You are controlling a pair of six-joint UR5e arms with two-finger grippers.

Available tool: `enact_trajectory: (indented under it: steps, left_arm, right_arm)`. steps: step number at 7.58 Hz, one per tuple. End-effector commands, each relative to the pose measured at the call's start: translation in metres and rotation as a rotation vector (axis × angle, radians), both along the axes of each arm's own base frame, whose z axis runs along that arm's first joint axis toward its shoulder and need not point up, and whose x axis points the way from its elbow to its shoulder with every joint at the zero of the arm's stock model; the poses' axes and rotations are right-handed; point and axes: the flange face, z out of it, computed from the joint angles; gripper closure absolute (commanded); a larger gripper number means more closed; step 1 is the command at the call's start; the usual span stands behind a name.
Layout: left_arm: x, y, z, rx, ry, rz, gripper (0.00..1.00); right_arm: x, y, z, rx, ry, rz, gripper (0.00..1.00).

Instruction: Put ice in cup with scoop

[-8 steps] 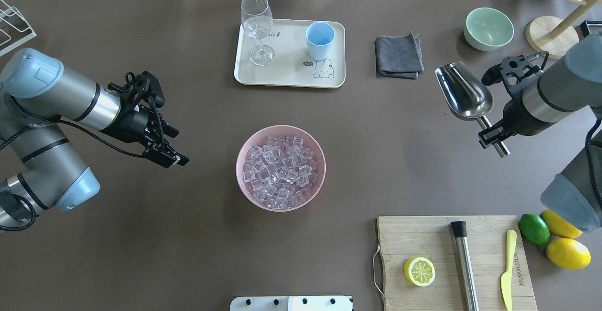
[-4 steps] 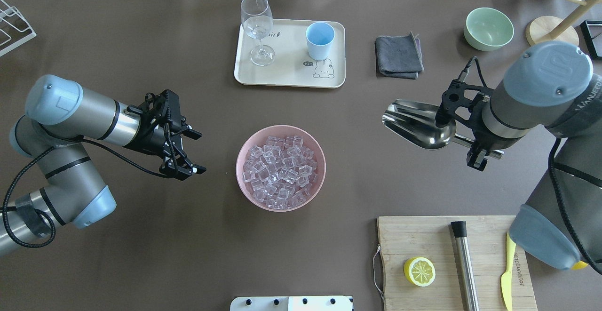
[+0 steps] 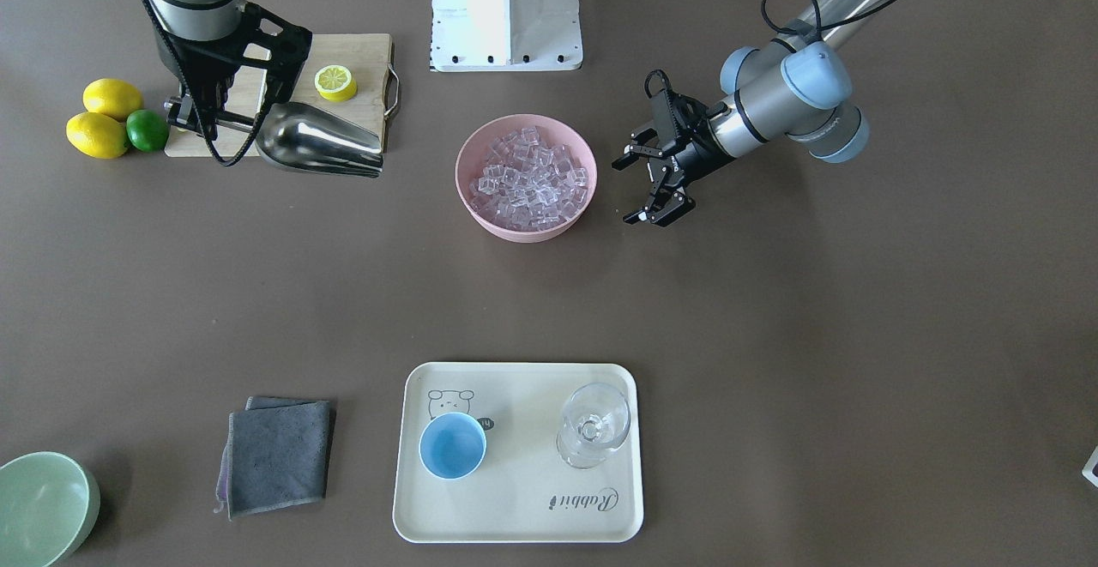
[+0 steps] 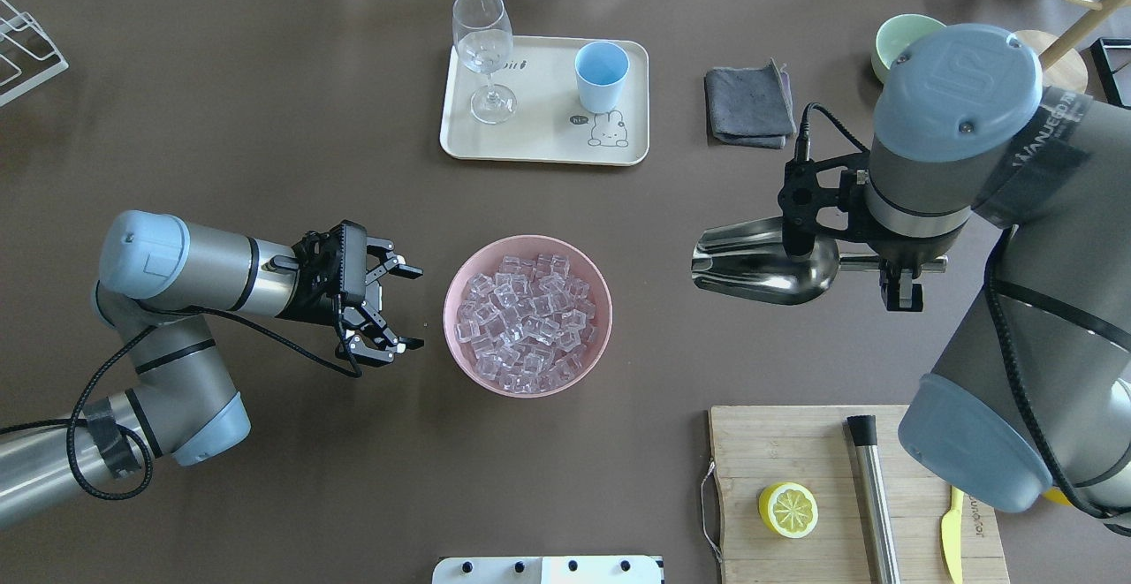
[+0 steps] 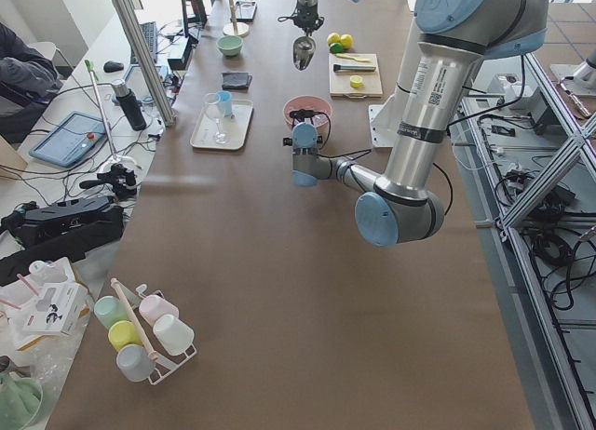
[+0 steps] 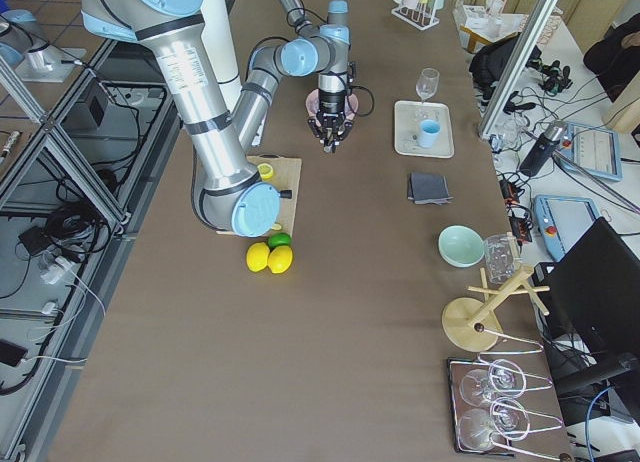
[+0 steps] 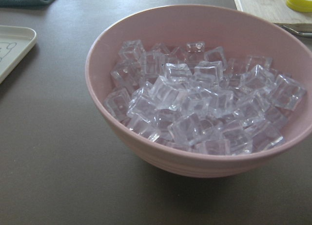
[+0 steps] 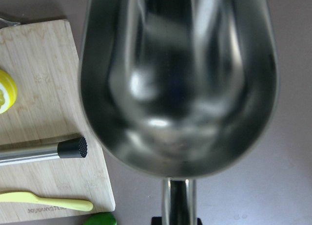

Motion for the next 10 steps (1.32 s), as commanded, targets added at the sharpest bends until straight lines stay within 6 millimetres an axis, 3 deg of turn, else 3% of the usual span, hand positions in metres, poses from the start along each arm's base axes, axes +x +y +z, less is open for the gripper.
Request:
enact_trajectory:
  steps: [1,2,3,5,6,7,10]
  left_arm:
    - [0.027,-0.008,0.005,0.073,0.021,0.01,0.02]
    - [0.039,-0.011,0.009,0.077,0.025,0.018,0.02]
    - [0.044,-0.013,0.005,0.077,0.026,0.021,0.02]
    - [0.052,-0.015,0.001,0.071,0.022,0.05,0.02]
    - [0.053,-0.015,0.0,0.071,0.022,0.058,0.02]
    - [0.054,-0.014,-0.004,0.071,0.026,0.071,0.02]
    - [0.057,-0.014,-0.009,0.063,0.025,0.088,0.02]
  right_arm:
    - [-0.001,0.0,-0.037,0.127,0.094,-0.251,1.0]
    - [-0.003,-0.009,-0.042,0.193,0.137,-0.349,1.0]
    - [-0.016,-0.02,-0.061,0.176,0.166,-0.376,1.0]
    - [-0.069,-0.061,-0.107,0.144,0.227,-0.371,1.0]
    - [-0.093,-0.077,-0.118,0.116,0.26,-0.371,1.0]
    - [-0.108,-0.081,-0.124,0.095,0.279,-0.348,1.0]
    - [-0.127,-0.055,-0.118,0.027,0.324,-0.299,1.0]
